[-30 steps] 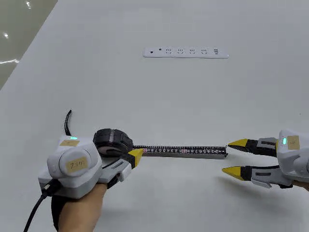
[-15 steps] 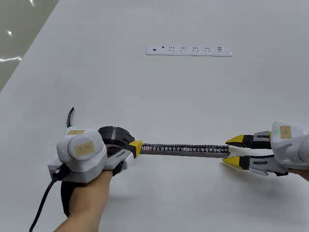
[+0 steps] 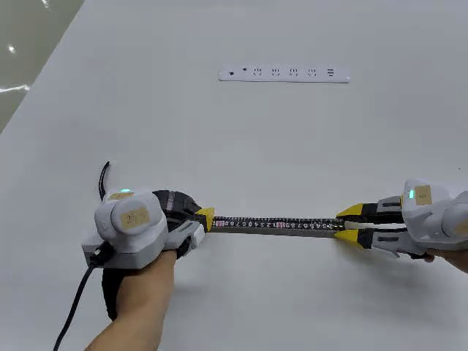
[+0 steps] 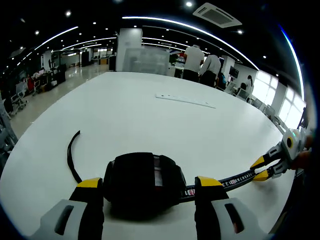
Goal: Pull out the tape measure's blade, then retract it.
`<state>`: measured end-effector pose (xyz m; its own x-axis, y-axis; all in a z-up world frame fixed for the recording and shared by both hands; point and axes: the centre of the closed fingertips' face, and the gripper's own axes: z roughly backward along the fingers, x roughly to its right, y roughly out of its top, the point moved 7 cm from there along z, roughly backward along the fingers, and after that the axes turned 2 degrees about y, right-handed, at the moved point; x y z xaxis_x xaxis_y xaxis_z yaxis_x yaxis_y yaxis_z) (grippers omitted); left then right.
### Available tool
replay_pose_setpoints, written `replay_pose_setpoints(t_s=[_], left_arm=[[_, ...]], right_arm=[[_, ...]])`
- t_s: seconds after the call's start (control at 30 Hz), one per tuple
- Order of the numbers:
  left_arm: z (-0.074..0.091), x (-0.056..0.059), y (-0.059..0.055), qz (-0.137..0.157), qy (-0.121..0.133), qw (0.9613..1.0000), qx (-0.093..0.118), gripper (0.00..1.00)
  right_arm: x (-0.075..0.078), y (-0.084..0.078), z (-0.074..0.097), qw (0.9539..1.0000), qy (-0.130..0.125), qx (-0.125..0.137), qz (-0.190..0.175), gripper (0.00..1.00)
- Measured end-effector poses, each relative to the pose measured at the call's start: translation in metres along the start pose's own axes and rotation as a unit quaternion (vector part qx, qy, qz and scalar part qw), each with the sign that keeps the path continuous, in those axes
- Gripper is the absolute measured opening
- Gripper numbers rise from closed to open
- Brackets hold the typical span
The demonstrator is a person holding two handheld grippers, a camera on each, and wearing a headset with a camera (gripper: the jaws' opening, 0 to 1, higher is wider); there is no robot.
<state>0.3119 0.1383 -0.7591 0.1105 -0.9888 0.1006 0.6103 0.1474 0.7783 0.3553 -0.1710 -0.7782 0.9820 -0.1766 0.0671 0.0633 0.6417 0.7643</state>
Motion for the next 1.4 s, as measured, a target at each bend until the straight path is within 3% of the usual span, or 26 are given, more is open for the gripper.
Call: replay_pose_setpoints(t_s=[0.27, 0.77, 1.4], left_arm=[[-0.0065, -0.0037, -0.0044, 0.003, 0.011, 0.9998, -0.014, 0.68], [-0.0056, -0.0038, -0.0046, -0.002, 0.024, 0.9995, -0.02, 0.64], [-0.0052, -0.0063, -0.0046, 0.005, 0.017, 0.9996, -0.024, 0.6]], right_arm=[[0.0008, 0.0006, -0.0001, 0.9999, -0.003, -0.009, 0.007, 0.12], [0.0028, -0.0025, 0.0001, 0.9996, 0.006, -0.023, 0.017, 0.12], [0.0029, 0.0027, 0.0014, 0.999, 0.011, -0.033, 0.029, 0.12]])
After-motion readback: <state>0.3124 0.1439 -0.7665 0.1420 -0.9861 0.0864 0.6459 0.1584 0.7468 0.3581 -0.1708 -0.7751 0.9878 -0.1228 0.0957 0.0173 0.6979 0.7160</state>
